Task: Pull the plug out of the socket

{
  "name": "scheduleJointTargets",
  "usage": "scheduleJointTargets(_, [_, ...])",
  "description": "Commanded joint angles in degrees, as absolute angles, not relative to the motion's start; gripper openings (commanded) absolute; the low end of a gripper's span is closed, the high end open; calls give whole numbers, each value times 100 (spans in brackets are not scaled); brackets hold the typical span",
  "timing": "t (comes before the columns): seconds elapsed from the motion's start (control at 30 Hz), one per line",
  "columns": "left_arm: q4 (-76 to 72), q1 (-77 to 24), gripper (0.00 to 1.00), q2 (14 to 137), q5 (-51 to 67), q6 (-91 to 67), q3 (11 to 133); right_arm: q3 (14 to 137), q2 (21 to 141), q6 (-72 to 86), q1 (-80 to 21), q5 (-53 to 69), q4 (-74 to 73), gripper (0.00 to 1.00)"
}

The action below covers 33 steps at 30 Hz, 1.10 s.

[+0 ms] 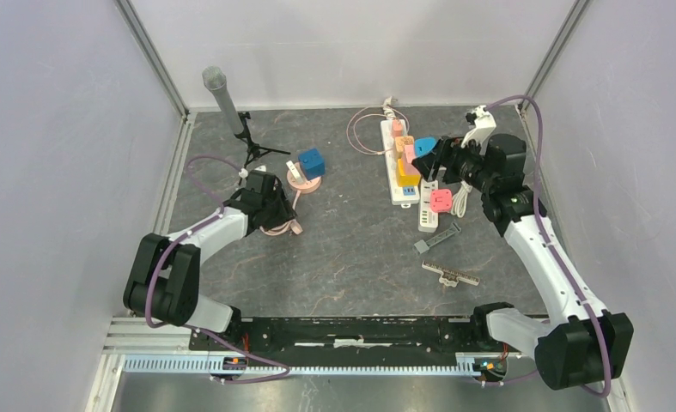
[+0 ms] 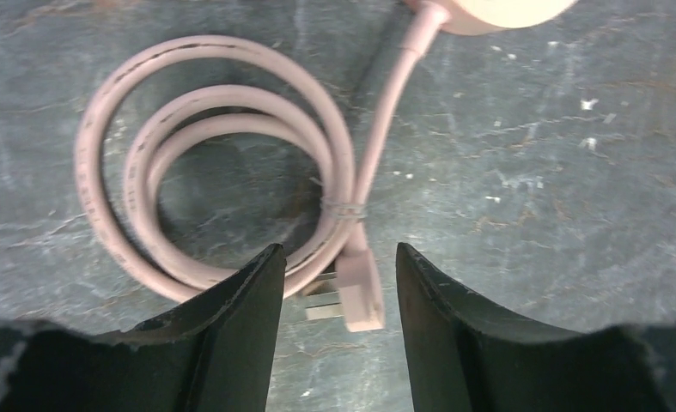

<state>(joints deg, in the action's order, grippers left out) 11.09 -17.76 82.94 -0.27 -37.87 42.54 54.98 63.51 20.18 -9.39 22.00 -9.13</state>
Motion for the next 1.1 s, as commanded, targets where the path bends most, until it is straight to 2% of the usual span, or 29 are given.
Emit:
scheduleJointTargets(0.0, [1634, -1792, 57, 8195, -853, -3936, 4131, 5387, 6253, 2115, -1106, 2276, -677, 79])
scheduleJointTargets(0.13, [1968, -1771, 56, 8213, -1118, -3988, 4046, 5382, 6485, 2214, -1747, 2156, -357, 76])
scheduleJointTargets(0.37, [2431, -1565, 56, 8208, -1358, -4160, 3916, 5608, 7405, 2313, -3333, 1211, 390, 76])
scheduleJointTargets(0.43, [2602, -1409, 56, 8168, -1370, -4200, 3919, 5753, 7799, 2361, -3599, 785, 535, 80])
scheduleJointTargets(0.53, [2832, -1125, 56, 8034, -1270, -4190, 3984, 6207, 8542, 2180, -3999, -109, 491, 98])
scheduleJointTargets(0.63, [2683, -918, 61, 7779, -519, -3932, 4099, 6929, 9428, 1923, -4228, -597, 283, 98])
scheduleJointTargets(0.8, [2795, -897, 71, 7624, 836, -3693, 4808, 8064, 10657, 1853, -4362, -626, 330, 98])
scheduleJointTargets(0.87, [3087, -896, 74, 7596, 913, -3670, 5137, 8444, 11116, 1883, -4423, -607, 402, 98])
scheduleJointTargets(1.07, [3912, -772, 79, 7493, 200, -3708, 5812, 9379, 12163, 1917, -4586, -673, 775, 98])
